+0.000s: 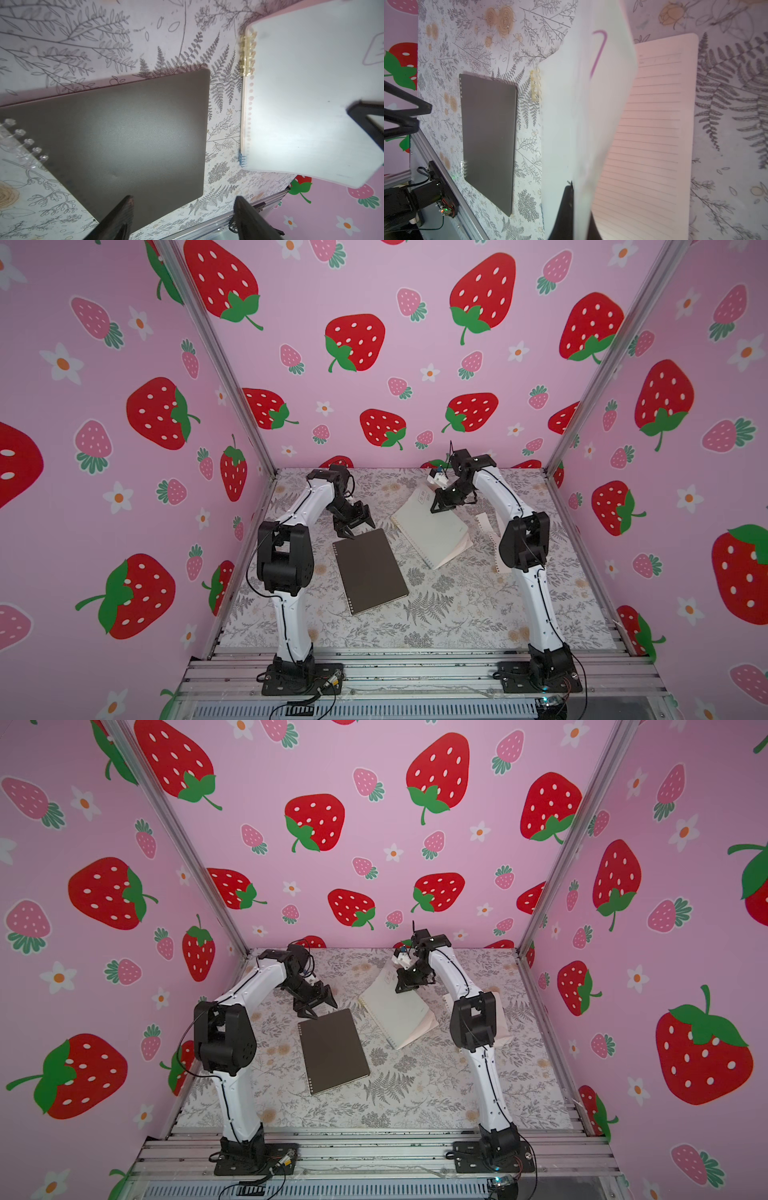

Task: Tear off pages from different notebooks
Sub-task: Close the notebook at the center of the board.

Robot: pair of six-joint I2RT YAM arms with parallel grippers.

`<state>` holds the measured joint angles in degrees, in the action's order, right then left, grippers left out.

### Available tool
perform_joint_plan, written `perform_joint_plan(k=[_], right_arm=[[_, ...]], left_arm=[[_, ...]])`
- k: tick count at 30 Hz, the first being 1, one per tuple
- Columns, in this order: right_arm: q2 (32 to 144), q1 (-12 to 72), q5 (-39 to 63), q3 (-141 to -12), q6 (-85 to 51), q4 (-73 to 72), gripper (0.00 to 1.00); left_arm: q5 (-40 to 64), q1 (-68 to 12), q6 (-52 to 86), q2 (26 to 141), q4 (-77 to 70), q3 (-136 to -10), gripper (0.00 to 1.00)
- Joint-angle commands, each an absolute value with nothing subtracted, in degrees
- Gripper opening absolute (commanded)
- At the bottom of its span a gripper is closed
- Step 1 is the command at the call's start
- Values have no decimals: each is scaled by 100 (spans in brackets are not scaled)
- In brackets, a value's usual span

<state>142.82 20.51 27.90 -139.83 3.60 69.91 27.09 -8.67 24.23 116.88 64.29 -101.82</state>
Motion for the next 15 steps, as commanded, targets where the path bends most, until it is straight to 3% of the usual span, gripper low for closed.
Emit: perform_joint_plan(k=[1, 4, 5, 6, 11, 15], right_arm=[[14342, 1969, 2726, -13698, -169, 6693, 10], [14042, 1970, 2100, -13044, -692, 6138, 47], [13901, 1972, 1761, -12828, -854, 5937, 51], [13711, 1976, 1339, -12568, -1056, 5703, 62], [12535, 2026, -327, -11357, -1609, 4695, 74], [11416, 2065, -1354, -10148, -2075, 3791, 74]], left_arm=[[2963, -917, 2553, 11628, 6259, -10162, 77], [3112, -1027, 2673, 11662, 6002, -10260, 77], [3111, -1092, 2703, 11680, 5952, -10315, 77], [3111, -1166, 2728, 11696, 5880, -10355, 77], [3275, -1509, 3146, 11709, 5166, -10216, 75], [3554, -1799, 3632, 11808, 4310, -10069, 68]])
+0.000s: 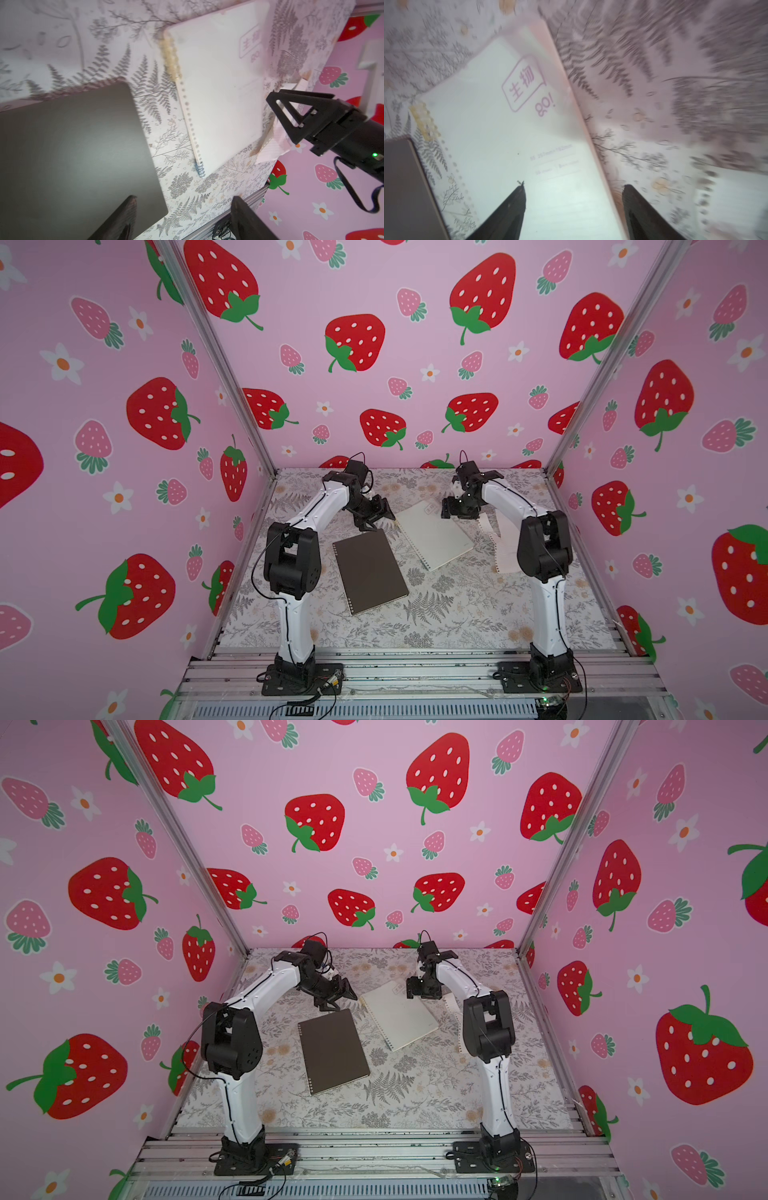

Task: Tear off pages from different notebooks
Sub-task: Close the notebook at the center of the board.

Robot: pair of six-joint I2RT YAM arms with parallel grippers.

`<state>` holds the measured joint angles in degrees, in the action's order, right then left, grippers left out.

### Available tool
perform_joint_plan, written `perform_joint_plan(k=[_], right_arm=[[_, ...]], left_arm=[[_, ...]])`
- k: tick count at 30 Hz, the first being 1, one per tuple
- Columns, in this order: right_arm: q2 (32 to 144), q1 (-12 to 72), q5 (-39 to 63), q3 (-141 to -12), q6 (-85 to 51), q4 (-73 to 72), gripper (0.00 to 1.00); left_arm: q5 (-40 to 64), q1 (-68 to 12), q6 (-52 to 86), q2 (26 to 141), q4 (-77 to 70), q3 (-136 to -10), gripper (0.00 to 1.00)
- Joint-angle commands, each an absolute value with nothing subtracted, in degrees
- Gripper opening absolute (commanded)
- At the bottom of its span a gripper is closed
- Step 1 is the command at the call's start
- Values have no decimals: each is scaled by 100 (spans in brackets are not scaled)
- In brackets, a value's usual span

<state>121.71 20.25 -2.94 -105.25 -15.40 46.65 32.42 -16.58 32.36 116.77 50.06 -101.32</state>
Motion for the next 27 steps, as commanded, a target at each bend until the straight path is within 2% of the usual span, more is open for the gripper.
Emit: perform_joint_plan(k=[1, 2, 3, 5, 6, 7, 8, 15, 27], right_arm=[[11134, 2061, -1349, -9836, -2196, 3576, 70], [10947, 2065, -1181, -9610, -2202, 3396, 63], [10799, 2065, -923, -9415, -2159, 3267, 46], [10867, 2065, -468, -9473, -2148, 3589, 9], [10978, 2065, -270, -9598, -2121, 3866, 0], [11084, 2070, -152, -9684, -2126, 4092, 0], [11151, 2065, -14, -9679, -2127, 4219, 0], [11303, 2065, 158, -9362, -2258, 4447, 0], [11641, 2098, 507, -8939, -2520, 4725, 0]], left_arm=[[3619, -1880, 3709, 11901, 4185, -10149, 64], [3695, -1947, 3734, 12018, 4165, -10285, 59], [3763, -2013, 3735, 12200, 4232, -10509, 51], [3862, -2093, 3763, 12556, 4384, -10944, 28], [3936, -2127, 3829, 12710, 4372, -11090, 13], [3985, -2165, 3919, 12860, 4334, -11239, 2], [4022, -2207, 3994, 12982, 4299, -11351, 0], [4078, -2391, 4086, 13912, 5041, -12542, 0], [4107, -2336, 4298, 14215, 5292, -12607, 0]])
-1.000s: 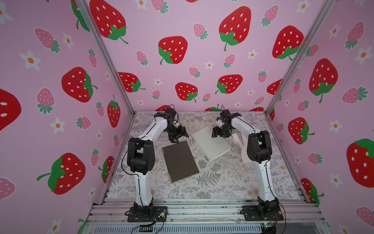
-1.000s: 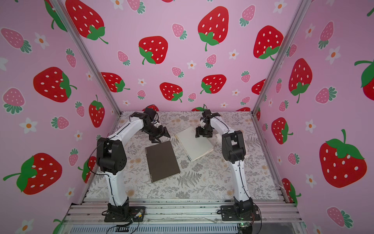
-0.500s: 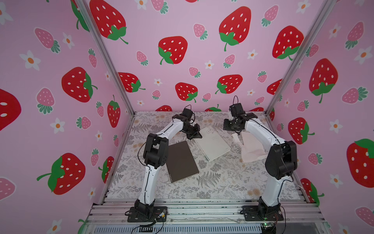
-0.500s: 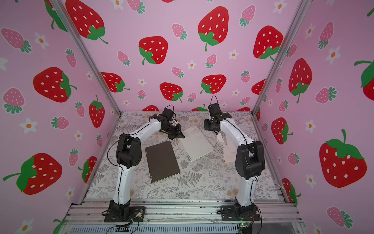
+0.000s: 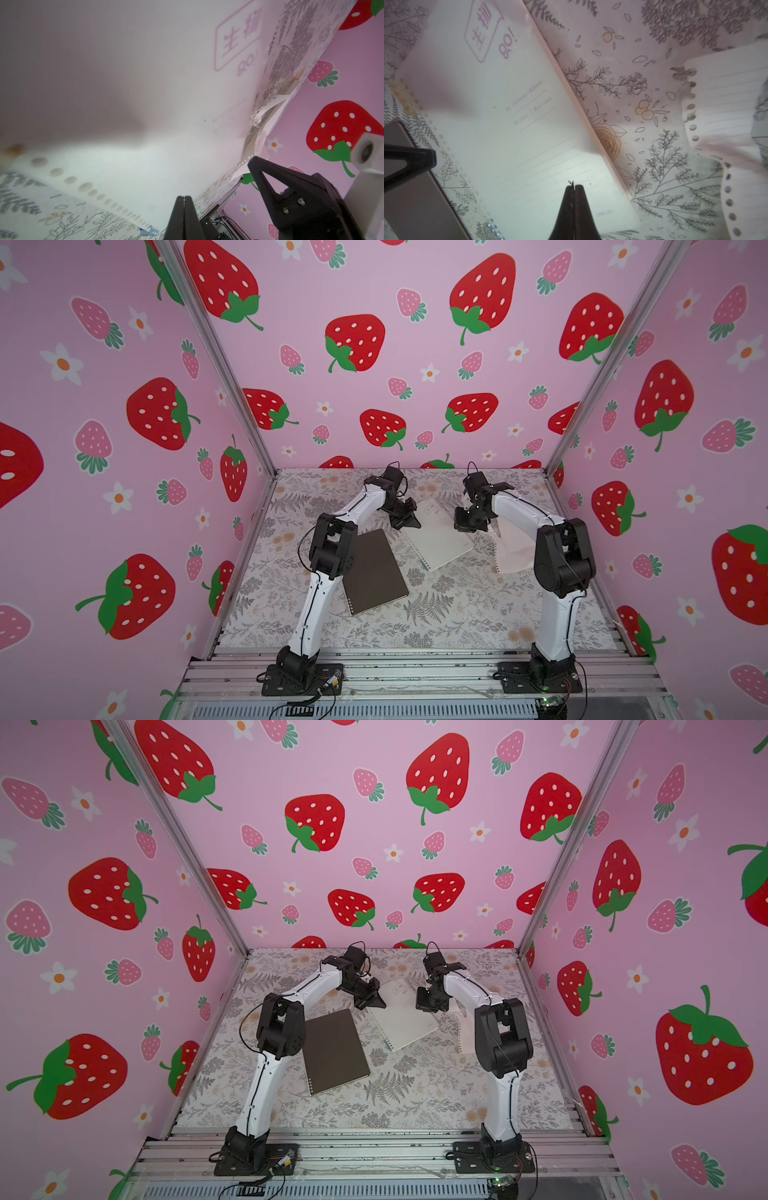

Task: Tear off pages from different notebooks
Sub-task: Close the notebook at the center of the board.

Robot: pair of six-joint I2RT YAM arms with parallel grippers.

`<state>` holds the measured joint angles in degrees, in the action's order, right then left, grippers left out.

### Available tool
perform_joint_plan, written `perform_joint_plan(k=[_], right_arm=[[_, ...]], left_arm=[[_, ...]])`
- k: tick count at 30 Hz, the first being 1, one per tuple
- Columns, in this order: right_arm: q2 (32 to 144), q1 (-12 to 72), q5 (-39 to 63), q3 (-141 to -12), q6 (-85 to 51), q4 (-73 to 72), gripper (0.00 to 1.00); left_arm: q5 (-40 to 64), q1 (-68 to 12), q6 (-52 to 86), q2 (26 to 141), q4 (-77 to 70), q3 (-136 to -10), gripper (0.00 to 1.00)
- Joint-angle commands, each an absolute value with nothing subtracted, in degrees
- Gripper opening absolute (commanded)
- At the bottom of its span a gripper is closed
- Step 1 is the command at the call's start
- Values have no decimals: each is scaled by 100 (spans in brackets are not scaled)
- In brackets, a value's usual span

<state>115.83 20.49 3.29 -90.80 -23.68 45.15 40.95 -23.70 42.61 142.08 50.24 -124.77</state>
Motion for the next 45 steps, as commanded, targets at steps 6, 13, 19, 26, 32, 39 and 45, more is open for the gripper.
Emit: perform_joint_plan(k=[6, 13, 19, 26, 32, 39, 45], right_arm=[[11692, 2140, 389, -8646, -2682, 4691, 0], [11879, 2260, 97, -8368, -2737, 4674, 0], [12149, 2345, 67, -8459, -2585, 4807, 0], [12484, 2447, 222, -9012, -2385, 4828, 0], [11771, 2968, 773, -8854, -1696, 3783, 0], [11552, 3814, 318, -8714, -724, 4181, 0], [11067, 4222, -172, -8212, -449, 4339, 48]], left_arm=[[3929, -2302, 4210, 14103, 5353, -12415, 0], [3790, -2310, 4117, 13757, 5201, -12039, 0], [3194, -2321, 3898, 13188, 4955, -11712, 0], [2308, -2323, 3911, 12483, 4323, -11077, 0], [1170, -2260, 4022, 11651, 3737, -10224, 0], [590, -2066, 4336, 11057, 3196, -9450, 0], [920, -2057, 4439, 11270, 3208, -9529, 0]])
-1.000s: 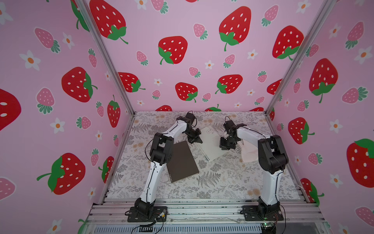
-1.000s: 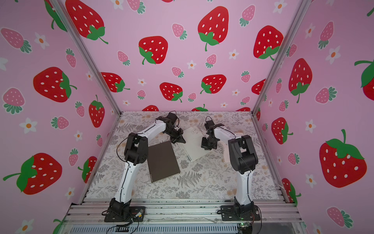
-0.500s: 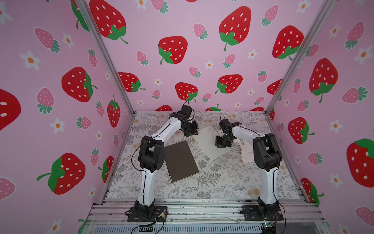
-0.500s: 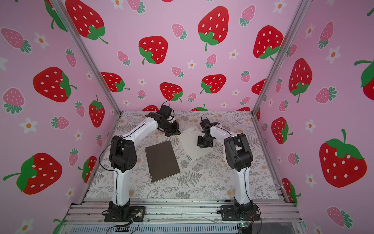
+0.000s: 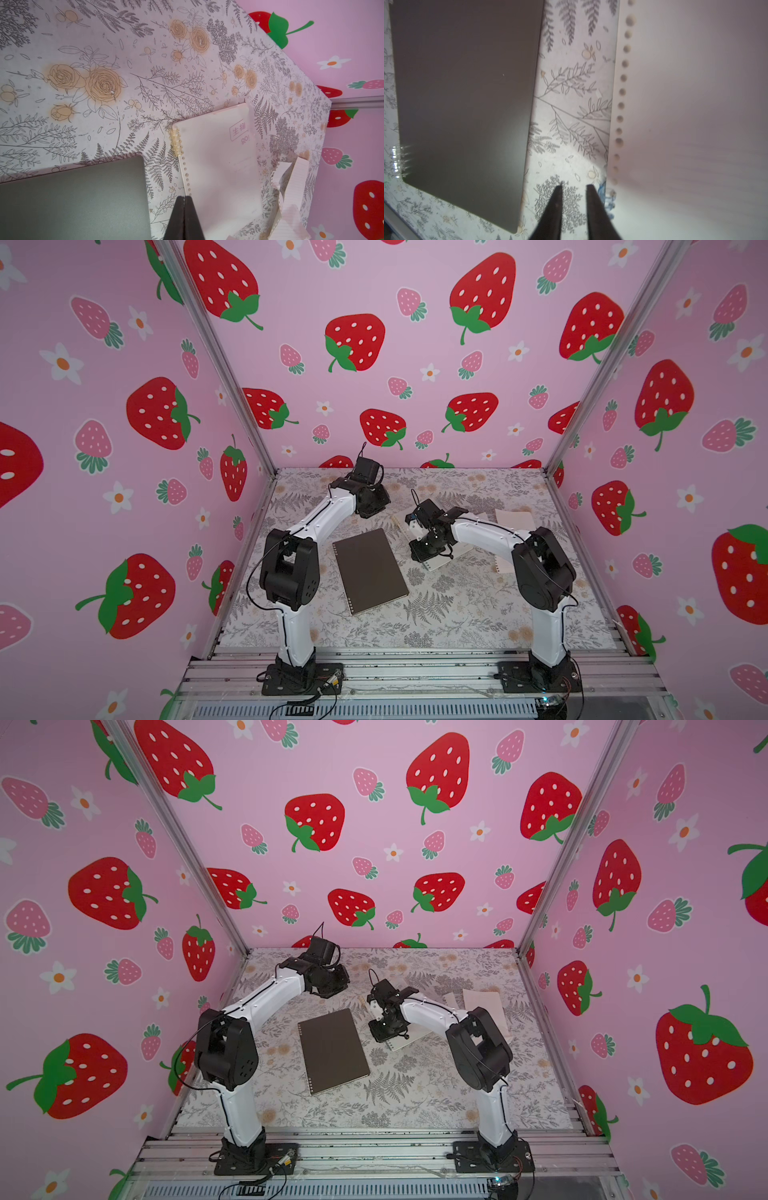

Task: Tear off pages from different notebooks
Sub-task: Move the notebook to the center of the board.

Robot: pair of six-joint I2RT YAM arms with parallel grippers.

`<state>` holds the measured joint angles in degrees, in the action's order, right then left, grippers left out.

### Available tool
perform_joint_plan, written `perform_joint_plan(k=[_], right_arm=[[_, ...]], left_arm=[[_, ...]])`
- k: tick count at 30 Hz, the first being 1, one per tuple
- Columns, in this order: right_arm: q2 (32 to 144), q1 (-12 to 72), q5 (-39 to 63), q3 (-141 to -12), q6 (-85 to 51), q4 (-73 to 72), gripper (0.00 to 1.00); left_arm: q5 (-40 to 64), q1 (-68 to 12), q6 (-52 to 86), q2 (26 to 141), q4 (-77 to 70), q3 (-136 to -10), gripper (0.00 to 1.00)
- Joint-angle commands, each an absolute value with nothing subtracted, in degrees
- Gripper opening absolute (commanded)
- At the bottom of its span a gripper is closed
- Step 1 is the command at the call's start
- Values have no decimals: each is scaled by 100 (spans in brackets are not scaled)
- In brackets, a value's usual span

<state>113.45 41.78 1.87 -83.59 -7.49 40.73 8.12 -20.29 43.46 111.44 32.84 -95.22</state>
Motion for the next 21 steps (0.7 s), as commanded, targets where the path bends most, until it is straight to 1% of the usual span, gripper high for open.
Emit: perform_joint_plan(k=[1, 2, 3, 6, 13, 16, 18, 21], right_arm=[[11089, 4284, -398, -8223, -440, 4433, 51], [11145, 4314, -587, -8262, -431, 4460, 51], [11251, 4339, -784, -8329, -422, 4677, 55], [11513, 4354, -1144, -8436, -441, 4770, 56], [11991, 4352, -1187, -8665, -440, 4799, 54], [12233, 4282, -1669, -8779, -466, 4850, 53], [12444, 4151, -2009, -8960, -492, 4886, 47], [12691, 3825, -2242, -9426, -551, 4937, 43]], left_arm=[[958, -2065, 4447, 11298, 3204, -9538, 0], [985, -2065, 4454, 11311, 3203, -9549, 0], [1008, -2065, 4453, 11320, 3199, -9545, 0], [1026, -2064, 4432, 11312, 3198, -9544, 0], [949, -2052, 4344, 11211, 3261, -9511, 0], [964, -2027, 4331, 11197, 3291, -9510, 0], [972, -2021, 4333, 11210, 3318, -9510, 0], [980, -2017, 4358, 11200, 3317, -9484, 0]])
